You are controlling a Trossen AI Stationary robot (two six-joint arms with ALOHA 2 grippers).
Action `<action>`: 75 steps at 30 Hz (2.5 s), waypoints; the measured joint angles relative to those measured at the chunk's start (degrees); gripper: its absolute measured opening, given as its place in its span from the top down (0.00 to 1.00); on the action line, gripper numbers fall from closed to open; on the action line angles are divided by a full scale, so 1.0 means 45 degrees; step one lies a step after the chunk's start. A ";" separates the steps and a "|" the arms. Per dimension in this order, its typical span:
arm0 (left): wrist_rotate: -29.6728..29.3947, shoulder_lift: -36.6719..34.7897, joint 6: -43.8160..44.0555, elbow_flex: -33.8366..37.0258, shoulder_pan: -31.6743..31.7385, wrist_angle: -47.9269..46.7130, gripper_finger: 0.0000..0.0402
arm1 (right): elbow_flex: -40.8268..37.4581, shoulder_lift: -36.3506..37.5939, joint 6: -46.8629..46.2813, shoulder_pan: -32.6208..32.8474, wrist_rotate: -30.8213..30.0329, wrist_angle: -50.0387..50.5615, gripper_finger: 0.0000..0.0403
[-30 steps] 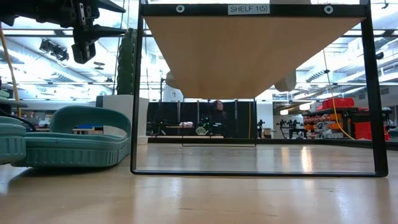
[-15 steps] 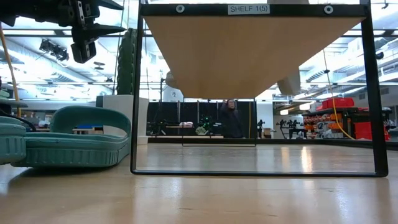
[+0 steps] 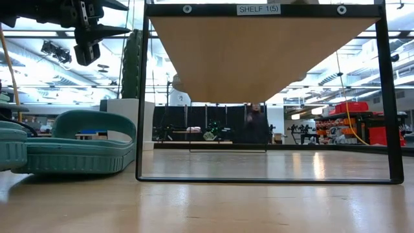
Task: Pick and place slides into the shelf
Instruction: Put the gray slide on the shelf
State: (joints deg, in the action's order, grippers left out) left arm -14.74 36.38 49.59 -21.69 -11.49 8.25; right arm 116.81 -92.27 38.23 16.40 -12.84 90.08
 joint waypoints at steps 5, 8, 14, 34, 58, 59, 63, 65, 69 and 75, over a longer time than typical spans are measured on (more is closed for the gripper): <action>0.0000 -0.0005 -0.0169 0.0000 0.0000 0.0007 0.57 | -0.0024 -0.0158 0.0356 0.0010 0.0180 -0.0068 0.98; 0.0000 -0.0005 -0.0171 0.0000 0.0004 0.0006 0.57 | -0.0019 -0.0192 0.0529 -0.0018 0.0183 -0.0115 0.98; 0.0002 0.0000 -0.0192 0.0000 0.0000 0.0022 0.57 | -0.0019 -0.0424 0.1197 -0.0341 0.0084 -0.0790 0.98; 0.0034 0.0000 -0.0302 0.0000 -0.0005 0.0194 0.57 | -0.0028 -0.1965 0.3572 -0.1891 0.0422 -0.3527 0.98; 0.0355 0.0000 -0.0306 0.0000 -0.0004 0.0195 0.57 | -0.0077 -0.3607 0.3417 -0.2830 0.1314 -0.3669 0.99; 0.0356 0.0000 -0.0302 0.0000 -0.0005 0.0189 0.57 | -0.0075 -0.3594 0.3270 -0.2812 0.1279 -0.3609 0.99; 0.0358 -0.0002 -0.0464 0.0000 0.0000 0.0182 0.57 | -0.0044 -0.3566 0.2780 -0.2822 0.1233 -0.2990 0.99; 0.0359 0.0000 -0.0506 0.0000 0.0000 0.0175 0.57 | -0.0023 -0.3551 0.2730 -0.2822 0.1215 -0.2729 0.99; 0.0359 0.0000 -0.0509 0.0000 0.0000 0.0175 0.57 | 0.0591 -0.3541 0.2715 -0.2768 0.0763 -0.2032 0.99; 0.0355 0.0000 -0.0530 0.0000 0.0005 0.0151 0.57 | 0.1823 -0.3521 0.2496 -0.2875 0.0299 -0.1594 0.99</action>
State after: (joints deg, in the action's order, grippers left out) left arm -13.15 36.38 47.20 -21.69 -11.47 8.93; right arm 125.01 -108.12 49.46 3.47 -11.50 82.91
